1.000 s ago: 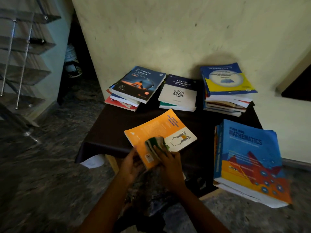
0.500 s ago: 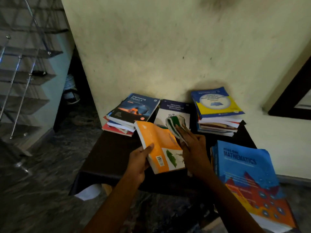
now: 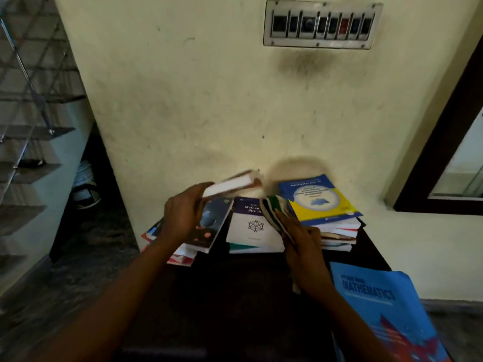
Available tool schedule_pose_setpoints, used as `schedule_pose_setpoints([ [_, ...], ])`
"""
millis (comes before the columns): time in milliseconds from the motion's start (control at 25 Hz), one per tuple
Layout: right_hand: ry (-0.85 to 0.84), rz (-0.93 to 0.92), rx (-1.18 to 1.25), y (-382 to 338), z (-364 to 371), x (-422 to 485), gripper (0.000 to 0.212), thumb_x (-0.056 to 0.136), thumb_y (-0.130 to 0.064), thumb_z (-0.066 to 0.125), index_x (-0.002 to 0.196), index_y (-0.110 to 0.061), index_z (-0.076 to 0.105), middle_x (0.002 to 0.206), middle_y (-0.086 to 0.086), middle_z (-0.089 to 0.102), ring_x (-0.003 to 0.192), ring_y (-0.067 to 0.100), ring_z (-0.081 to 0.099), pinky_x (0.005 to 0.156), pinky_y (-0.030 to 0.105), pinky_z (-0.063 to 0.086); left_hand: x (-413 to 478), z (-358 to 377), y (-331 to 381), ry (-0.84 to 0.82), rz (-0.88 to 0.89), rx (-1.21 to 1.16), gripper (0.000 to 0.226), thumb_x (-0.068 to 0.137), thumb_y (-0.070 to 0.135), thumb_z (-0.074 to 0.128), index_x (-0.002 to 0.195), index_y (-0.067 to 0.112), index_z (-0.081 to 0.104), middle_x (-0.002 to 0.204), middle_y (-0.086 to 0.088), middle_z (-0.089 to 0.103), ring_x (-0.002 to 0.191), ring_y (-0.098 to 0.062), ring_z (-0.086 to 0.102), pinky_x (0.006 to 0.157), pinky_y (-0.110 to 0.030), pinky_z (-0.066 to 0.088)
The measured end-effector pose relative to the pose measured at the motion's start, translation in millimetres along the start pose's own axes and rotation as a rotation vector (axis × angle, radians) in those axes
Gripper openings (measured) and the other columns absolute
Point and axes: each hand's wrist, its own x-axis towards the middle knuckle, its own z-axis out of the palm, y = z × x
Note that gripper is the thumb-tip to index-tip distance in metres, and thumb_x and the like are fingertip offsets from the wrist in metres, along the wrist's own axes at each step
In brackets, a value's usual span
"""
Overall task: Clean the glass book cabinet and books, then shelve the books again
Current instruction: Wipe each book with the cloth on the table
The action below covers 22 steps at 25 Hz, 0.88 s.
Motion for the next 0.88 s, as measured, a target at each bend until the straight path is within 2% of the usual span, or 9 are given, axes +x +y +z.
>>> schedule_pose_setpoints([
  [120,-0.034,0.022,-0.036,2.1,25.1,10.1,0.054,0.093,-0.003,0.036,0.132,-0.037,0.021,0.145,0.001,0.039,0.114,0.027,0.036,0.096,0.028,0.029,-0.7,22.2,-43.8,-0.051,0.288,0.191,0.041,0.074,0.034,0.044,0.103,0.017,0.068,0.095,-0.007,0.072,0.083,-0.028,0.07,0.067,-0.029,0.052],
  [240,-0.064,0.041,-0.069,5.4,56.6,22.6,0.055,0.082,-0.014,0.031,0.133,-0.035,0.024,0.144,0.002,0.042,0.106,0.027,0.039,0.091,0.025,0.027,-19.9,56.4,-104.5,-0.165,0.43,0.294,0.035,0.076,0.016,0.05,0.111,0.02,0.053,0.098,-0.01,0.072,0.089,-0.033,0.07,0.088,-0.04,0.042],
  [360,-0.094,0.101,-0.085,7.7,83.8,33.6,0.053,0.092,-0.008,0.036,0.135,-0.037,0.026,0.145,-0.002,0.039,0.106,0.022,0.036,0.087,0.018,0.023,-49.0,82.6,-150.2,-0.394,0.393,0.353,0.077,0.049,0.003,0.083,0.117,0.02,0.051,0.104,-0.009,0.072,0.09,-0.034,0.069,0.087,-0.041,0.048],
  [440,-0.112,0.129,-0.083,7.3,95.7,38.2,0.054,0.093,-0.005,0.038,0.136,-0.035,0.027,0.145,-0.003,0.039,0.104,0.021,0.036,0.085,0.016,0.022,-58.6,88.6,-162.5,-0.474,0.347,0.365,0.086,0.034,0.009,0.093,0.114,0.017,0.064,0.108,-0.007,0.071,0.093,-0.033,0.069,0.085,-0.04,0.051],
  [480,-0.121,0.142,-0.077,7.3,99.5,39.4,0.055,0.093,-0.003,0.04,0.137,-0.033,0.028,0.144,-0.002,0.04,0.104,0.021,0.036,0.086,0.016,0.023,-60.7,89.6,-166.4,-0.492,0.337,0.377,0.086,0.032,0.011,0.093,0.113,0.016,0.067,0.112,-0.007,0.069,0.097,-0.033,0.067,0.084,-0.042,0.053],
  [600,-0.142,0.207,-0.078,8.9,104.0,41.0,0.059,0.092,0.002,0.044,0.141,-0.028,0.032,0.145,-0.002,0.038,0.105,0.015,0.031,0.086,0.013,0.022,-64.6,90.8,-172.7,-0.447,0.263,0.293,0.085,0.043,0.011,0.089,0.123,0.012,0.059,0.119,-0.013,0.065,0.113,-0.039,0.056,0.086,-0.057,0.043],
  [680,-0.118,0.248,-0.095,12.9,101.1,38.9,0.056,0.093,0.0,0.044,0.14,-0.029,0.034,0.145,-0.004,0.037,0.104,0.007,0.025,0.084,0.007,0.018,-63.4,93.7,-149.0,-0.373,0.234,0.182,0.074,0.045,0.003,0.085,0.116,0.006,0.063,0.117,-0.018,0.065,0.113,-0.043,0.054,0.084,-0.064,0.042],
  [760,-0.082,0.31,-0.104,17.9,93.4,34.1,0.054,0.094,-0.002,0.043,0.139,-0.031,0.035,0.144,-0.004,0.039,0.106,0.005,0.023,0.084,0.003,0.015,-58.8,110.4,-104.2,-0.356,0.222,0.049,0.064,0.057,-0.003,0.079,0.118,0.005,0.062,0.123,-0.018,0.061,0.117,-0.042,0.054,0.091,-0.061,0.042],
  [880,-0.037,0.374,-0.15,27.9,80.0,22.0,0.057,0.094,-0.002,0.044,0.136,-0.037,0.027,0.145,-0.005,0.038,0.115,0.013,0.028,0.091,0.007,0.014,-44.9,165.0,-48.2,-0.546,0.273,-0.142,0.055,0.078,0.012,0.062,0.132,0.005,0.051,0.139,-0.017,0.048,0.131,-0.038,0.041,0.106,-0.055,0.034],
])
